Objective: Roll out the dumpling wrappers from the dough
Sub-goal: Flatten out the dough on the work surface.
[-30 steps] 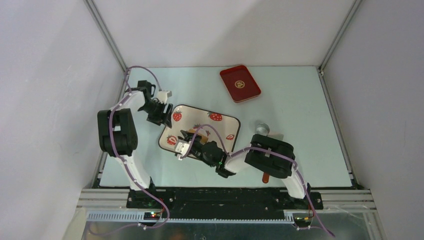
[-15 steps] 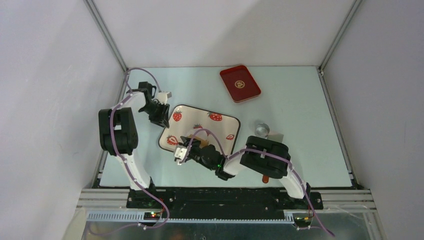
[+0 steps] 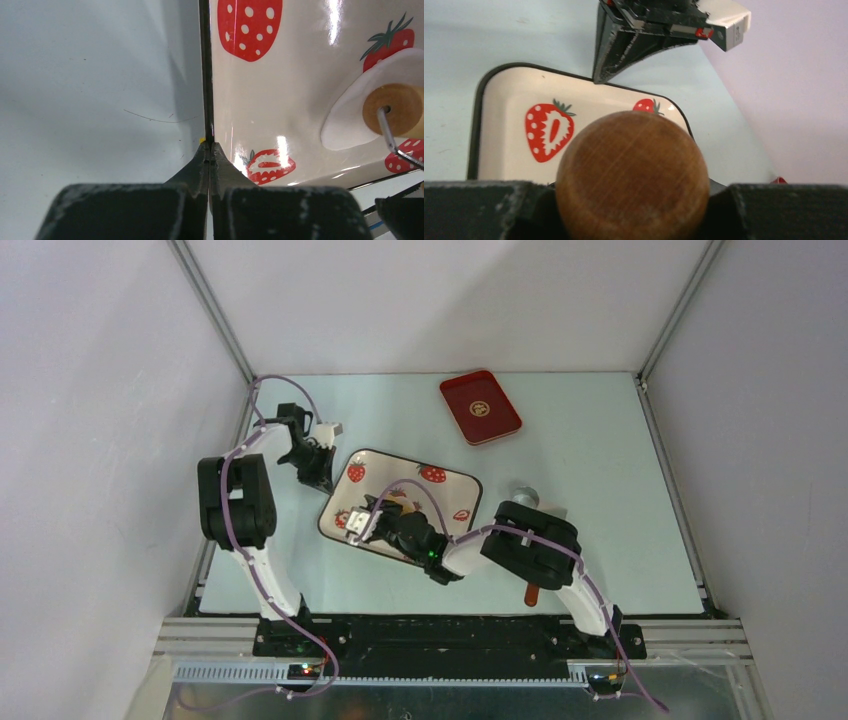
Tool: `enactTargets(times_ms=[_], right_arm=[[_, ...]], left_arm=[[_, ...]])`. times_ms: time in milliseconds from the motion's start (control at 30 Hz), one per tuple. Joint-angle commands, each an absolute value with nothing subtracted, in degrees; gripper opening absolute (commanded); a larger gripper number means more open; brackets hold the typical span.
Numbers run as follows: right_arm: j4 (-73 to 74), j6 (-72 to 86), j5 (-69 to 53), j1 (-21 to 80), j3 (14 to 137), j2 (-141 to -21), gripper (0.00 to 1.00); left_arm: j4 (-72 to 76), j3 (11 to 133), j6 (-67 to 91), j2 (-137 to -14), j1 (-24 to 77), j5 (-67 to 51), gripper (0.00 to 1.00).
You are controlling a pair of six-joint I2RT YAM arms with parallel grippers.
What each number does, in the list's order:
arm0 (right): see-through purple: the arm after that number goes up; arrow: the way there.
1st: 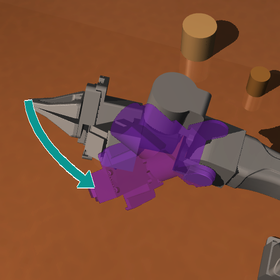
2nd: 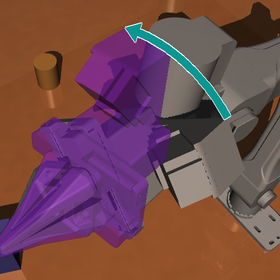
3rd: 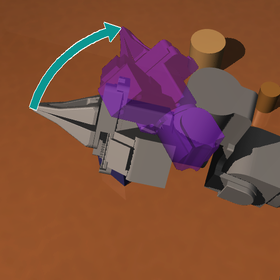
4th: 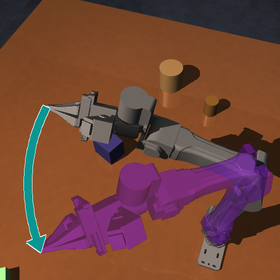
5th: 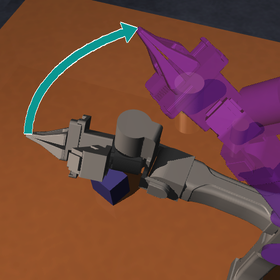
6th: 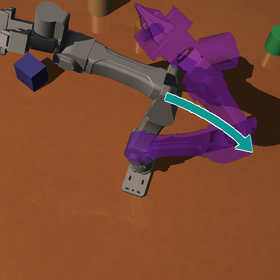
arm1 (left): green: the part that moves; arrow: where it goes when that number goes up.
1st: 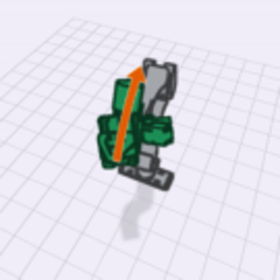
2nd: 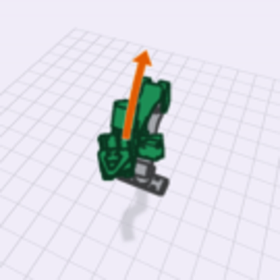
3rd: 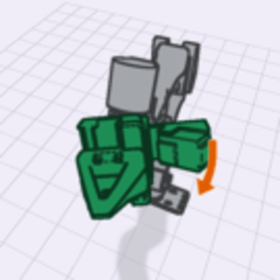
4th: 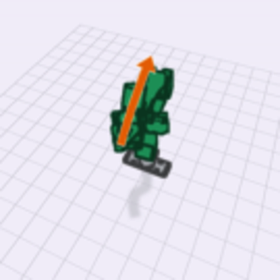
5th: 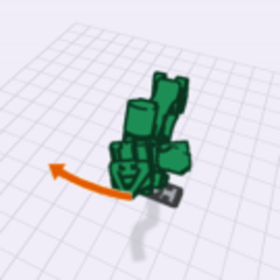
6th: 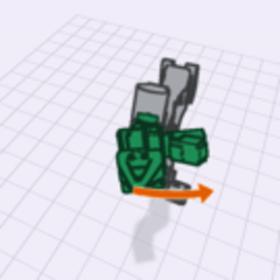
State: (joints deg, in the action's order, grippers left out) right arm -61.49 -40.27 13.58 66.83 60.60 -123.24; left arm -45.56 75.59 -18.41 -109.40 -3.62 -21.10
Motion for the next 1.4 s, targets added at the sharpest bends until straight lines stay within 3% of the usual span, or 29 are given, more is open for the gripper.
enactTargets(times_ms=[0,667,833,1367], right_arm=[[-62.0,-39.6,17.1,66.1,62.6,-124.3,0.0],[-64.0,-38.6,30.7,77.0,62.4,-123.4,0.0],[-68.0,-37.3,35.8,76.0,62.3,-124.9,0.0],[-57.0,-25.6,39.6,69.8,61.6,-122.5,0.0]], left_arm=[[-45.7,75.2,-17.8,-109.6,-2.4,-22.4,0.0],[-45.6,69.1,-19.5,-105.4,1.1,-22.7,0.0],[-45.4,69.0,-19.9,-105.2,1.1,-22.6,0.0],[-44.8,68.4,-19.9,-104.6,1.2,-22.1,0.0]])
